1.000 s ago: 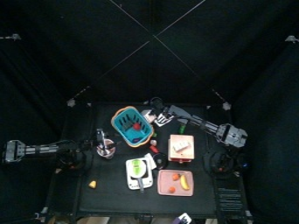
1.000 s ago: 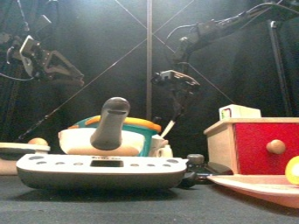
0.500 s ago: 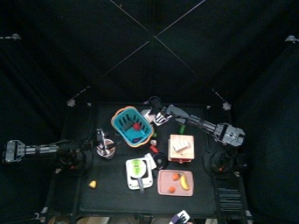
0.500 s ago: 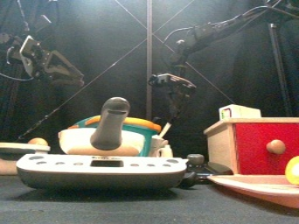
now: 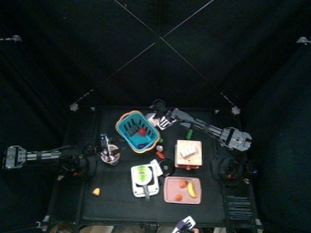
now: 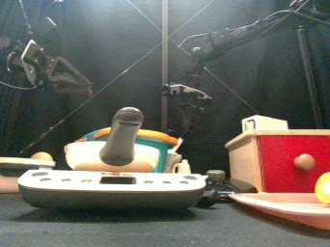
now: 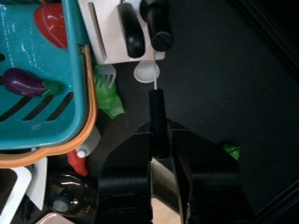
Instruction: Put pairing knife back in holder
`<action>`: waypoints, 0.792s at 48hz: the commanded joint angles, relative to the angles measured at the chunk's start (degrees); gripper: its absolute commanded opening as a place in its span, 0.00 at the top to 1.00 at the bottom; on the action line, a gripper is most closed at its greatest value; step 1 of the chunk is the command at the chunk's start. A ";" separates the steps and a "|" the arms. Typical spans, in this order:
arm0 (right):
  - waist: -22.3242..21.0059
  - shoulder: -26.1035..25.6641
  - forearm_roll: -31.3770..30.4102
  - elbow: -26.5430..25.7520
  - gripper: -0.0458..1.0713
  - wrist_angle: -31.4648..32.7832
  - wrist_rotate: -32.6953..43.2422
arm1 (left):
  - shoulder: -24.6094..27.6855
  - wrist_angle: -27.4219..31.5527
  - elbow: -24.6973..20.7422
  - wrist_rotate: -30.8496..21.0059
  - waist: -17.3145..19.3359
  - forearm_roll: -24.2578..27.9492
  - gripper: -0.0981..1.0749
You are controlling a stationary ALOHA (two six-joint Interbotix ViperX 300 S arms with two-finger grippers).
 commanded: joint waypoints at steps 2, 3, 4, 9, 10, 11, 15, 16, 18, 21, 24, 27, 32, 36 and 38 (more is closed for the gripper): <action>-0.18 -1.14 -0.09 -1.76 0.54 -0.70 0.09 | 0.00 -0.09 -0.88 0.09 0.18 0.18 0.21; -0.18 -1.05 0.00 -1.76 0.53 -0.88 0.09 | 0.09 0.00 -0.88 0.00 0.18 0.18 0.21; -0.18 -1.05 0.00 -1.76 0.52 -1.32 0.09 | 0.00 0.00 -0.88 0.00 0.09 0.18 0.21; -0.18 -1.05 0.00 -1.85 0.46 -3.16 0.35 | 0.09 0.26 -0.88 0.00 0.09 0.18 0.21; -0.18 -1.05 0.00 -1.76 0.45 -3.52 0.44 | 0.09 0.26 -0.88 0.00 0.09 0.18 0.21; -0.18 -1.05 -0.09 -1.76 0.44 -3.87 0.44 | 0.00 0.26 -0.88 0.00 0.09 0.18 0.21; -0.18 -1.05 0.00 -1.85 0.38 -4.83 0.44 | 0.09 0.18 -0.88 0.00 0.09 0.18 0.21; -0.18 -1.05 0.00 -1.76 0.37 -5.01 0.44 | 0.09 0.26 -0.88 0.00 0.09 0.18 0.21; -0.18 -1.05 0.00 -1.76 0.35 -5.45 0.44 | 0.00 0.26 -0.88 0.00 0.09 0.18 0.21; -0.18 -1.05 0.00 -1.67 0.33 -5.89 0.44 | 0.09 0.26 -0.88 0.00 0.09 0.18 0.21; -0.18 -1.05 0.00 -1.58 0.33 -6.24 0.53 | 0.09 0.26 -0.79 0.00 0.09 0.09 0.22; -0.18 -1.05 0.00 -1.49 0.32 -6.24 0.53 | 0.09 0.26 -0.88 0.00 0.00 0.18 0.21; -0.18 -1.14 -0.09 -1.67 0.32 -6.77 0.62 | 0.09 0.26 -0.79 0.00 0.00 0.18 0.21; -0.18 -1.05 0.00 -1.49 0.32 -8.35 0.88 | 0.00 0.26 -0.79 0.00 0.00 0.18 0.21; -0.18 -1.05 -0.09 -1.49 0.32 -8.96 1.32 | 0.00 0.26 -0.70 0.00 0.00 0.18 0.22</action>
